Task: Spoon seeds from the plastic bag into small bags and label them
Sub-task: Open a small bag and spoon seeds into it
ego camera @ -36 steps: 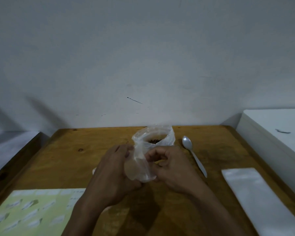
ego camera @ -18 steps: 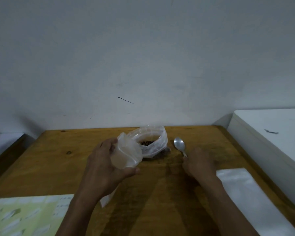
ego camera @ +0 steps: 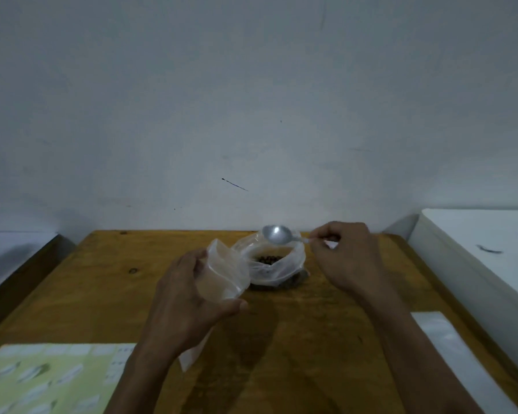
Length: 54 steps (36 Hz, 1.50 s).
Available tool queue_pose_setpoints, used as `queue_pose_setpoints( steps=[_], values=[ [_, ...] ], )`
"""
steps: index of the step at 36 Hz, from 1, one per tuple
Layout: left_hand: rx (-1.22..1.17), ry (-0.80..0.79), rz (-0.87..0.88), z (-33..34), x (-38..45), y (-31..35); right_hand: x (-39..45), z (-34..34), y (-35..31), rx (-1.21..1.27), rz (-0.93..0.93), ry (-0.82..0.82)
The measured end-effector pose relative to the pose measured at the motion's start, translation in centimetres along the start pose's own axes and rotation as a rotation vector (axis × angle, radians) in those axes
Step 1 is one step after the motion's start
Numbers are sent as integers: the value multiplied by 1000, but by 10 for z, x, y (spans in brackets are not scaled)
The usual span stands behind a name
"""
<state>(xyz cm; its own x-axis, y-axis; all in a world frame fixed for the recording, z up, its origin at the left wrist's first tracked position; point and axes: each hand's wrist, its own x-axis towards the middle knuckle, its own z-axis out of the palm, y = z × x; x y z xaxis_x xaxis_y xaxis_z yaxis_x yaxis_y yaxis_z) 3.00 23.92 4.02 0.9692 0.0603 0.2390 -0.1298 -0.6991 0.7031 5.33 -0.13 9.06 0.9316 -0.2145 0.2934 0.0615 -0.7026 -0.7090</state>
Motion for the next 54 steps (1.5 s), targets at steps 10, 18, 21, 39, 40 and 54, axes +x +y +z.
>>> queue_pose_setpoints(
  steps=[10, 18, 21, 39, 40, 54],
  values=[
    [-8, -47, 20, 7, -4, 3, -34, 11, 41, -256, 37, -99],
    [4, -73, 42, 17, -2, 8, -46, 8, 54, 287, 205, 109],
    [5, -74, 48, 17, 0, 9, -44, 11, 45, 570, 271, 113],
    [8, -88, 76, 18, 4, 5, -47, 51, 47, -165, -396, 307],
    [6, -88, 74, 18, 4, 4, -46, 51, 46, -127, -375, 314],
    [60, -64, 70, 20, 8, -5, -35, 62, 56, 515, 471, 289]
  ],
)
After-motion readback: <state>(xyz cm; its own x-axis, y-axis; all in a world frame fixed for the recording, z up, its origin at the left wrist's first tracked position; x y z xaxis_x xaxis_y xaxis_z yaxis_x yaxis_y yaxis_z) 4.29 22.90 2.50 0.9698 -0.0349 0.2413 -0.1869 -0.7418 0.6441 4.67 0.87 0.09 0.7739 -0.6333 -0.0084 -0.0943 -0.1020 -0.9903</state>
